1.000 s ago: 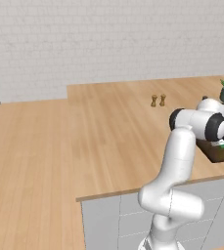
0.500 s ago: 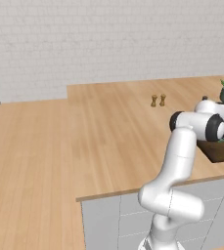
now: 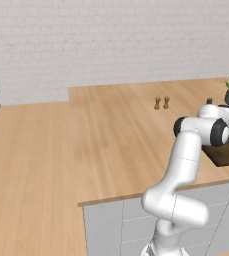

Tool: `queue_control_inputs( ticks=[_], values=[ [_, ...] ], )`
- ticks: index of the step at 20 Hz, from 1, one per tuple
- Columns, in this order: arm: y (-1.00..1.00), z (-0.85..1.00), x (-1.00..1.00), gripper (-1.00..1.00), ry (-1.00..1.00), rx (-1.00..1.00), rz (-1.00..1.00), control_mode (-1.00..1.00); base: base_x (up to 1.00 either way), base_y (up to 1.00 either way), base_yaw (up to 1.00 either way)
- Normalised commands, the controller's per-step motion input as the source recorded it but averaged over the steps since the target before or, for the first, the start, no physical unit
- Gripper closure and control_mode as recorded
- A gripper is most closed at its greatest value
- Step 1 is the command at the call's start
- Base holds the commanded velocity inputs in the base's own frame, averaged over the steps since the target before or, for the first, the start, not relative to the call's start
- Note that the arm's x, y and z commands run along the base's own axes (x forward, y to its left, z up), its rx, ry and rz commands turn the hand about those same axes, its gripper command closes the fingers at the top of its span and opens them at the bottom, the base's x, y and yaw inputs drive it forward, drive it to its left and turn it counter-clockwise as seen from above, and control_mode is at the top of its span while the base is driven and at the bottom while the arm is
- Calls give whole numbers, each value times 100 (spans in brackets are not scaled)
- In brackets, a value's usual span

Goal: Pick up the sponge from the counter and clean the cutting board by briefly scrubbing or pressing down on the cutting board. Once finished, release the sponge.

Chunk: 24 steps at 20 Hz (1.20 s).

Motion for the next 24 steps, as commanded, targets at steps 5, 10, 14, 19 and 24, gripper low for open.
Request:
queue_control_inputs(
  ticks=[5,10,14,19,24],
  values=[
    [7,-17,50,100,-10,0,0,-100,0,0,0],
    [1,-17,47,100,-10,0,0,-100,0,0,0],
    [-13,-25,-18,100,-5,0,-2,-100,0,0,0],
    [-12,-44,-92,100,0,0,-6,-100,0,0,0],
    [0,-63,-93,100,0,0,-6,-100,0,0,0]
  ],
)
